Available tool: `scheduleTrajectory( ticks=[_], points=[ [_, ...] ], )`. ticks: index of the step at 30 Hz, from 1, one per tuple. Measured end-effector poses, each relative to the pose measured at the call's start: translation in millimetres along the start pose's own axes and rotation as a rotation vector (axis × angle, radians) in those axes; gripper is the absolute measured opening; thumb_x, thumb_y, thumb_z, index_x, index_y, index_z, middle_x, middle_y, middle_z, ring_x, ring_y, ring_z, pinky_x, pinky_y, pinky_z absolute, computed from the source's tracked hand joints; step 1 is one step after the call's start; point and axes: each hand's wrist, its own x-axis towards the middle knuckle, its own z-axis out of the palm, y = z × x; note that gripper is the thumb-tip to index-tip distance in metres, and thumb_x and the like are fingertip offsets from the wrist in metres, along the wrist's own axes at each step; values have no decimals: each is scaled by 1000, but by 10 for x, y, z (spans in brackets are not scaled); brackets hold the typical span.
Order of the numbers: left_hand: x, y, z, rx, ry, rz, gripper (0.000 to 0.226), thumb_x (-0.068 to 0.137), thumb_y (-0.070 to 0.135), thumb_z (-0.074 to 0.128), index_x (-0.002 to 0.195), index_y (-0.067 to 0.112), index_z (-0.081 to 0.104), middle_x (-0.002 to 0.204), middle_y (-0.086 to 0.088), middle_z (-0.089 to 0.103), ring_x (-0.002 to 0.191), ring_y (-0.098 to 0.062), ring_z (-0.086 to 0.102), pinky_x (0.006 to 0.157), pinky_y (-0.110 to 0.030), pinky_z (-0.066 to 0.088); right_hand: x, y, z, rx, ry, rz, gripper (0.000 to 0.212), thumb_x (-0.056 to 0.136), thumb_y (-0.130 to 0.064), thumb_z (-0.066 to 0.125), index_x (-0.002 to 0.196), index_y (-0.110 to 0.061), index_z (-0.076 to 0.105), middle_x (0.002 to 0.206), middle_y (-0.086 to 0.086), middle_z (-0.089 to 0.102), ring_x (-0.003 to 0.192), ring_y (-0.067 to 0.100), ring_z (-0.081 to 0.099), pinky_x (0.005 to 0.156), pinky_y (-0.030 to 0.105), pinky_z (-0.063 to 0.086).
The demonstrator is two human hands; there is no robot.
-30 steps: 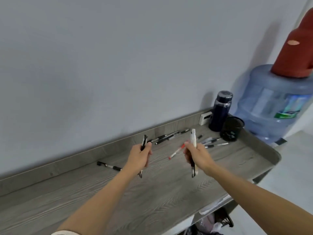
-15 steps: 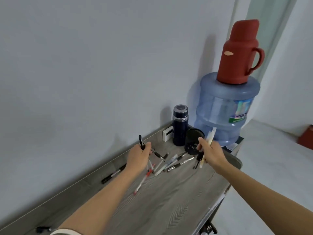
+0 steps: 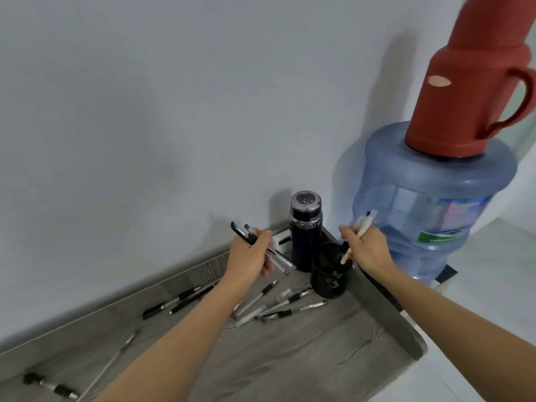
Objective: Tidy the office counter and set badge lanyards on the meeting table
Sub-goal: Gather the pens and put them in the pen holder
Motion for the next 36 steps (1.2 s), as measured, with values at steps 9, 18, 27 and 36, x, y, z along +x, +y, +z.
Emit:
scheduleTrajectory(
  ticks=[9,18,27,36],
  points=[
    [114,-15,565,-37,63,-49,24,98,22,52,86,3,58,58,-9,54,43,-24,55,38,-26,37,113,515,25,-182,-276,-209,26,85,-37,69,67,-22,59,67,-4,63,67,13,63,65,40,52],
    [223,-135,1067,98,66,-5,28,95,16,54,79,-6,58,49,-7,53,40,-18,53,44,-28,44,120,534,-253,109,-298,-198,13,89,-37,67,85,-26,72,80,-2,69,73,11,59,73,34,50],
    [260,-346,1230,332,148,135,15,88,25,64,79,13,64,71,-1,64,67,-14,58,63,-27,47,141,651,-402,127,-262,-183,11,94,-33,62,85,-32,70,82,-15,69,80,9,62,76,26,51],
    [214,-376,889,225,140,117,23,93,39,56,91,18,64,86,6,65,81,-6,58,70,-17,41,27,415,-362,85,-140,-314,8,90,-31,68,86,-24,70,76,-7,66,65,7,54,62,24,47]
  ],
)
